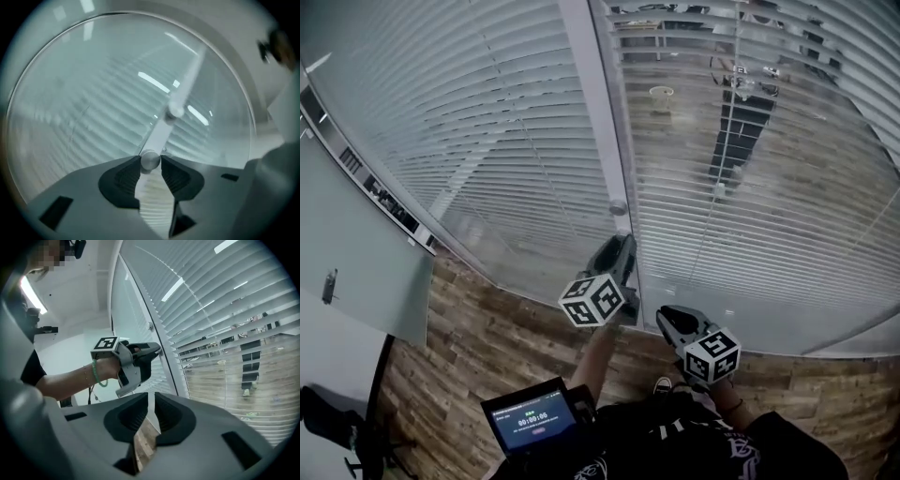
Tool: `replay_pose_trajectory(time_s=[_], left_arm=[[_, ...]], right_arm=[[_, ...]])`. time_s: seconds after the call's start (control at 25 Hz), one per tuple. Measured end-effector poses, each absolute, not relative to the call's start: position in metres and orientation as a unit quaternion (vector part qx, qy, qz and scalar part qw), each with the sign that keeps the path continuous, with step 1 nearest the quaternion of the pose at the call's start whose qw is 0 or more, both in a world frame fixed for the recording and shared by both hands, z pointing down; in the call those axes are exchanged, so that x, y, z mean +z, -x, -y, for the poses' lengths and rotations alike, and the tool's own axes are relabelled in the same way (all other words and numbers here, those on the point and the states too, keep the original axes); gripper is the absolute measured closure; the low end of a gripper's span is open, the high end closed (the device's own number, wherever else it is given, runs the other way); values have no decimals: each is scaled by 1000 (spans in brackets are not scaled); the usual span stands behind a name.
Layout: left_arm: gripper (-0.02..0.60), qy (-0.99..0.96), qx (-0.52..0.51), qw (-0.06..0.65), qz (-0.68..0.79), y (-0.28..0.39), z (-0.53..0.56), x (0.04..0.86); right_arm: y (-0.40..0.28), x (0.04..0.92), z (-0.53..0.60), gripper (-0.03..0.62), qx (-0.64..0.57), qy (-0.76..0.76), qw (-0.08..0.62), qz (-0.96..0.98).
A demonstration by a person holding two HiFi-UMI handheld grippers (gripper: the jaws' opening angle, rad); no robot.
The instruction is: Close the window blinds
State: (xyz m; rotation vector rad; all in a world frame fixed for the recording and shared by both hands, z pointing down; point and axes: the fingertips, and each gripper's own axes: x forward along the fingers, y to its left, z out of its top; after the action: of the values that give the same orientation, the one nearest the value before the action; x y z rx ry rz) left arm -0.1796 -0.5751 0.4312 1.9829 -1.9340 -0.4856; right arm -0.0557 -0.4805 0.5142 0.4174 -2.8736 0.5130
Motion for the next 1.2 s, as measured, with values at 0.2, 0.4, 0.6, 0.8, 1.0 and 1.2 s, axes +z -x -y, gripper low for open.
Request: replay_pose_trajectory(time_s=[0.2, 0.4, 0.6, 0.8, 1.0, 1.2], left_arm=[[436, -628, 337, -169, 681, 167, 574, 447], [436, -543, 510, -309, 591, 163, 583, 443], [454, -633, 370, -190, 653, 166, 586, 449], [454, -709, -96, 160, 680, 174, 582, 434], [454, -704, -10, 84, 705, 167, 577, 433], [445, -607, 383, -239, 654, 141, 575, 431]], right_arm=[[40, 523, 484, 539, 180, -153, 104, 966], [37, 528, 492, 539, 186, -165, 104, 963], [43, 531, 494, 539, 190, -167, 105, 962], [50, 526, 492, 539, 193, -169, 105, 961], [37, 529, 491, 539, 198, -178, 107, 958], [23, 537, 492, 539, 204, -188, 110, 954]])
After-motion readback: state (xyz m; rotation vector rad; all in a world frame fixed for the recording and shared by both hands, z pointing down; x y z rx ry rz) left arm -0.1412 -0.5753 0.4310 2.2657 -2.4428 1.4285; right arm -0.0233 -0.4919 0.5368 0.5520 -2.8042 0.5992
